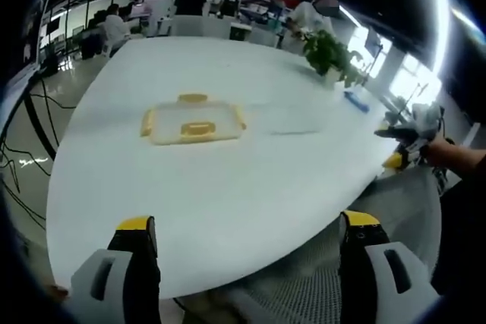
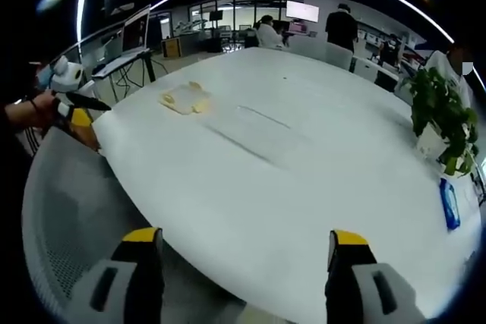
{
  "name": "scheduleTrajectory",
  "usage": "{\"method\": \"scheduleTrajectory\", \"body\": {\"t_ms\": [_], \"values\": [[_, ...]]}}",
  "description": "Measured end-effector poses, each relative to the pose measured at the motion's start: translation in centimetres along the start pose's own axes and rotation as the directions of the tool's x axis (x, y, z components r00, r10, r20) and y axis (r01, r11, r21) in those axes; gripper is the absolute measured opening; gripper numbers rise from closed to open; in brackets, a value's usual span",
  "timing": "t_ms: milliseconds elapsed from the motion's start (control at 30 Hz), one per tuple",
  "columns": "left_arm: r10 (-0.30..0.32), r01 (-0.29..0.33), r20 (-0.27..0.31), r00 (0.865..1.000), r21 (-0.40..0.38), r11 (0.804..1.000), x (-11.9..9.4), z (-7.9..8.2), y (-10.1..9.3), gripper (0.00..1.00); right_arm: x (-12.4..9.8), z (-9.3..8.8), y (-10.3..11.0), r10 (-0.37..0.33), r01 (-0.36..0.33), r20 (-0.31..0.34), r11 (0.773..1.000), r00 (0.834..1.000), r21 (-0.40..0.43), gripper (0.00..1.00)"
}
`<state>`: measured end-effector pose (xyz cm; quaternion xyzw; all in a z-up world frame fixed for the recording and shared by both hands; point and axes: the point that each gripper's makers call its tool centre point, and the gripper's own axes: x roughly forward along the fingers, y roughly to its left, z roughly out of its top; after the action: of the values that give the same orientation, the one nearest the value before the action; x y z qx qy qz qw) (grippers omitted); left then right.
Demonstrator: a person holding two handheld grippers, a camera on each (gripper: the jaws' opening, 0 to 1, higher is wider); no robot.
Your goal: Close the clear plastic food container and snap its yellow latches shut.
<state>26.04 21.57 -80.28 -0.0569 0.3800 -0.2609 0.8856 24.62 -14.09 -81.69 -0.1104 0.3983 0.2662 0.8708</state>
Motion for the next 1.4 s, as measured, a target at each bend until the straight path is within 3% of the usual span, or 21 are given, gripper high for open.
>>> {"method": "scheduleTrajectory", "body": {"t_ms": [267,600,800,867,1400], "values": [[-0.01,0.011,-0.032,0.999,0.02,1.0,0.9,0.1,0.0,0.99,-0.3,-0.2,0.0,-0.01,0.01,0.009,1.0,1.0,0.022,0.91],[-0.032,0.031,0.009,0.999,0.093,0.995,1.3,1.7,-0.4,0.99,-0.4,-0.8,-0.4,-0.023,0.023,0.004,0.999,1.0,0.048,0.91],[-0.034,0.033,0.01,0.999,0.078,0.996,1.5,1.7,-0.2,0.99,-0.3,-0.6,-0.5,-0.03,0.029,0.003,0.998,1.0,0.061,0.91],[-0.033,0.032,0.006,0.999,0.067,0.997,1.6,1.6,0.1,0.99,-0.4,0.4,-0.2,-0.015,0.009,0.044,0.992,0.999,0.127,0.91],[-0.044,0.044,-0.004,0.999,0.048,0.998,2.1,1.7,0.7,0.98,-0.4,0.6,-0.2,-0.029,0.027,0.024,0.996,0.999,0.084,0.9]]}}
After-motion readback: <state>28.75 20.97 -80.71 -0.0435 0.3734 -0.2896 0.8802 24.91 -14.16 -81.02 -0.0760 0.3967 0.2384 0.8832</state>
